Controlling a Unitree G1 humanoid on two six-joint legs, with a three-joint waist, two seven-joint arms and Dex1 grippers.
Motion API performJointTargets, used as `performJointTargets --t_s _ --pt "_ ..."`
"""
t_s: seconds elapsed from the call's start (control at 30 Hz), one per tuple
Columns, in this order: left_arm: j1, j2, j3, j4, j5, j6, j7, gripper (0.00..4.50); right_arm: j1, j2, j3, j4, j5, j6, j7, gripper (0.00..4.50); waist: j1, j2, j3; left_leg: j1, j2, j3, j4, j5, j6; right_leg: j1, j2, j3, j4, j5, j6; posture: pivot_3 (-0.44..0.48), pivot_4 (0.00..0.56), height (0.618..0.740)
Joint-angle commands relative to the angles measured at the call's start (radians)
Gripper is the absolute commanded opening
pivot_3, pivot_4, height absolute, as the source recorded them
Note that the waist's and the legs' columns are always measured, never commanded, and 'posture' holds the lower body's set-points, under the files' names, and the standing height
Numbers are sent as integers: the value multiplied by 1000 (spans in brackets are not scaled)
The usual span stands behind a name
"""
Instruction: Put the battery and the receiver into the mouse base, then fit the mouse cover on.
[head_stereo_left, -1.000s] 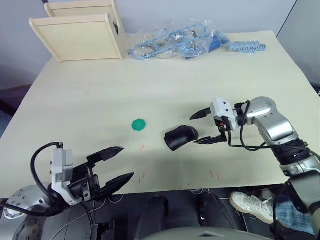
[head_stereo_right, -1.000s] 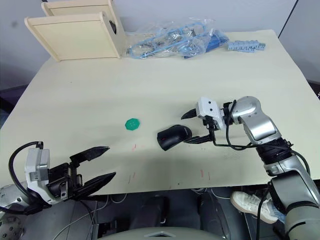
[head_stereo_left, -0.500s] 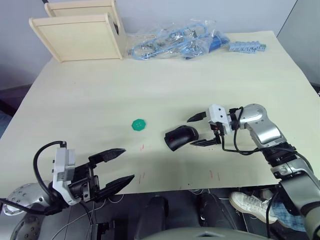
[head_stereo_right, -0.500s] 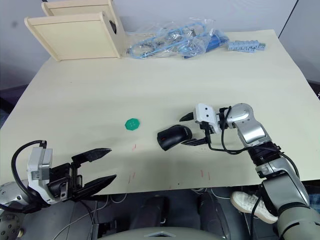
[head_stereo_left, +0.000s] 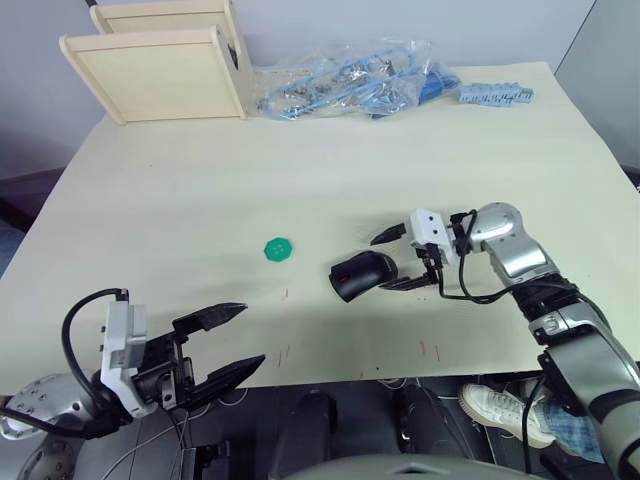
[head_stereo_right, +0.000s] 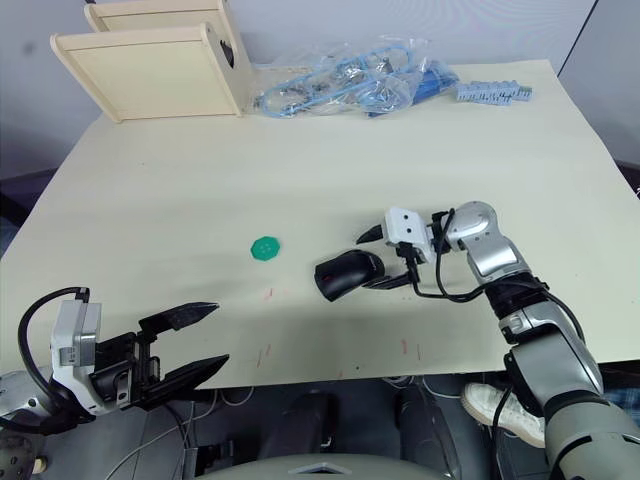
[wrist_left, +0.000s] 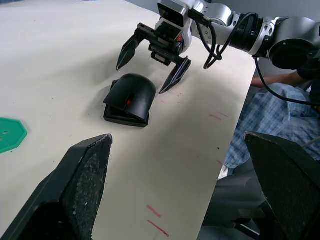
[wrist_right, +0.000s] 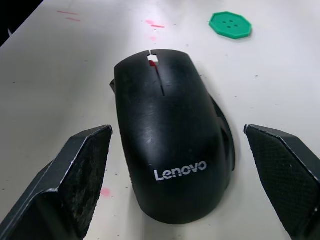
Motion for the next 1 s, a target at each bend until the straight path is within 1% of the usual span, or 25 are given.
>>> performJointTargets --t_s 0.03,0.6,0.63,0.7,1.0 --pt "4 -1 25 -31 -14 -13 -1 4500 -25 3 -16 -14 4 -17 9 4453 0 0 0 0 0 0 0 0 0 0 0 0 0 0 0 0 150 740" --pt "8 2 34 -41 -19 -11 9 4500 -24 20 -15 -5 -10 -34 12 4453 0 0 0 0 0 0 0 0 0 0 0 0 0 0 0 0 150 740" --pt "9 2 35 -42 -20 -11 9 4500 -23 20 -16 -6 -10 -34 12 3933 0 0 0 0 0 0 0 0 0 0 0 0 0 0 0 0 150 740" --pt "9 2 35 -43 -20 -10 9 4500 -23 20 -16 -6 -11 -36 12 3173 0 0 0 0 0 0 0 0 0 0 0 0 0 0 0 0 150 740" --pt "11 2 37 -45 -21 -9 10 4500 -29 20 -16 9 -19 -50 12 3173 -1 0 0 1 0 0 0 0 0 1 0 0 0 0 0 0 150 740"
